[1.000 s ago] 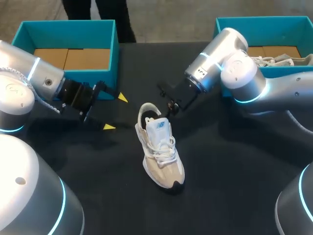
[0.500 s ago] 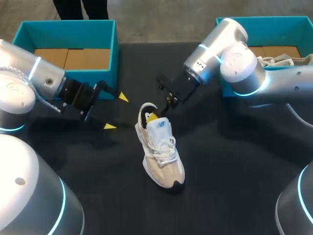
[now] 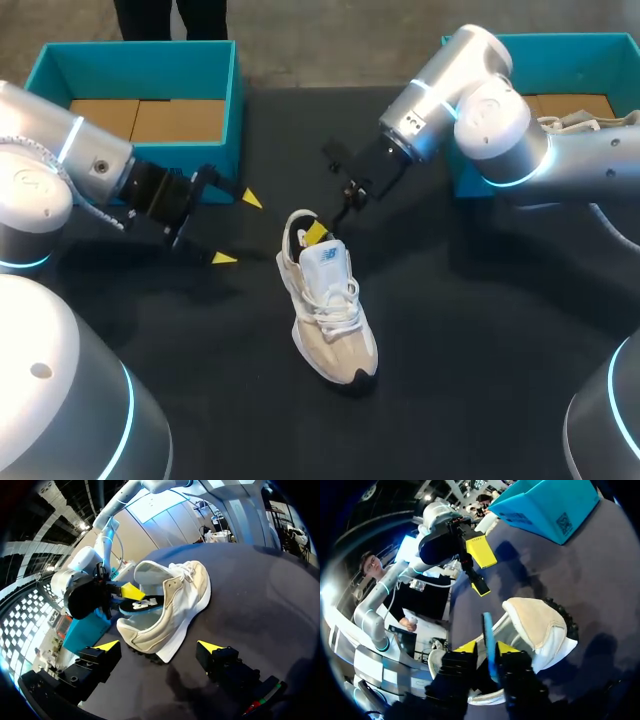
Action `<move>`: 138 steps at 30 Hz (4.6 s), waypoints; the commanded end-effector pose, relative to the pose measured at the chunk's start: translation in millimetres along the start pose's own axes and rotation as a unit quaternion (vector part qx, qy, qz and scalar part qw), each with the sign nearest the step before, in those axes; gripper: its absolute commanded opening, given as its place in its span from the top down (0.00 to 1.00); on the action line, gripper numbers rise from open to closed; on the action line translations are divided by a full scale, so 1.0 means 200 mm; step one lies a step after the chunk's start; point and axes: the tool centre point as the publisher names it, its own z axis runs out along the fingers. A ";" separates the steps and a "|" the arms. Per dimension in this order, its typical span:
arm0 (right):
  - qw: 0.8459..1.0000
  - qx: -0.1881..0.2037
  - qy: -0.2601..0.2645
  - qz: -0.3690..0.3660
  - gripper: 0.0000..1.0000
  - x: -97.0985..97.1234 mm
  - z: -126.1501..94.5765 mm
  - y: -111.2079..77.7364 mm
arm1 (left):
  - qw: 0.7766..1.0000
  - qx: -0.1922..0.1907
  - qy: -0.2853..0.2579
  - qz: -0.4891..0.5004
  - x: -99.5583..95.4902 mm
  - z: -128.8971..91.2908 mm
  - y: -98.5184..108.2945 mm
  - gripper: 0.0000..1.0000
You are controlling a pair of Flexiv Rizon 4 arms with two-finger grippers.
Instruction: Take the shoe out of the shoebox, open the shoe tongue, remove and reinsert the insole, then place the shoe into the shoebox
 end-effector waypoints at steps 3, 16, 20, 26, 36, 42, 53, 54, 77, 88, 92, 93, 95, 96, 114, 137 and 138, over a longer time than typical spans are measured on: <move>1.000 0.008 0.015 0.004 1.00 -0.05 0.07 0.01 | 1.000 -0.001 -0.003 0.002 0.02 -0.01 0.00 0.00; 1.000 0.002 0.007 0.002 0.55 -0.01 0.07 0.05 | 1.000 -0.003 -0.006 0.002 0.02 -0.05 0.01 0.00; 1.000 0.002 0.001 0.003 0.56 0.01 0.06 0.05 | 1.000 -0.002 -0.006 0.002 0.01 -0.05 0.01 0.00; 1.000 0.001 -0.011 0.000 0.55 0.04 0.04 0.05 | 1.000 -0.001 -0.004 0.002 0.02 -0.05 0.01 0.00; 0.999 -0.010 -0.034 -0.011 0.52 0.07 -0.05 0.09 | 1.000 0.000 -0.003 0.004 0.01 -0.03 0.01 0.00; 0.998 -0.033 -0.047 -0.029 0.51 0.09 -0.11 0.12 | 1.000 -0.001 -0.002 0.007 -0.01 -0.02 0.01 0.00; 0.991 -0.093 -0.076 -0.050 0.53 0.17 -0.24 0.16 | 1.000 -0.003 -0.002 0.011 -0.03 -0.03 0.01 0.00; 0.990 -0.104 -0.077 -0.054 0.54 0.17 -0.24 0.16 | 1.000 -0.003 -0.003 0.011 -0.03 -0.03 0.01 0.00; 0.967 -0.152 -0.201 -0.048 1.00 0.24 -0.31 0.15 | 1.000 -0.012 0.016 0.010 -0.08 -0.17 -0.02 0.00; 0.967 -0.152 -0.201 -0.048 1.00 0.24 -0.31 0.15 | 0.999 -0.021 0.025 0.026 -0.13 -0.51 -0.03 0.00; 0.956 -0.137 -0.260 0.014 1.00 0.26 -0.30 0.19 | 0.998 -0.034 0.033 0.034 -0.15 -0.63 -0.05 0.00; 0.952 -0.132 -0.273 0.035 1.00 0.26 -0.30 0.19 | 0.998 -0.039 0.035 0.034 -0.16 -0.66 -0.05 0.00; 0.944 -0.131 -0.298 0.056 1.00 0.27 -0.31 0.19 | 0.998 -0.039 0.035 0.034 -0.16 -0.71 -0.03 0.00; 0.939 -0.129 -0.310 0.068 1.00 0.28 -0.31 0.19 | 0.998 -0.039 0.034 0.034 -0.16 -0.73 -0.02 0.00; 0.893 -0.023 -0.428 0.136 1.00 0.33 -0.28 0.24 | 0.997 -0.046 0.059 0.028 -0.24 -0.99 0.00 0.00; 0.884 0.017 -0.439 0.158 1.00 0.31 -0.19 0.23 | 0.996 -0.065 0.053 0.022 -0.24 -1.05 0.03 0.00; 0.884 0.017 -0.439 0.158 1.00 0.31 -0.19 0.23 | 0.996 -0.065 0.053 0.022 -0.24 -1.05 0.03 0.00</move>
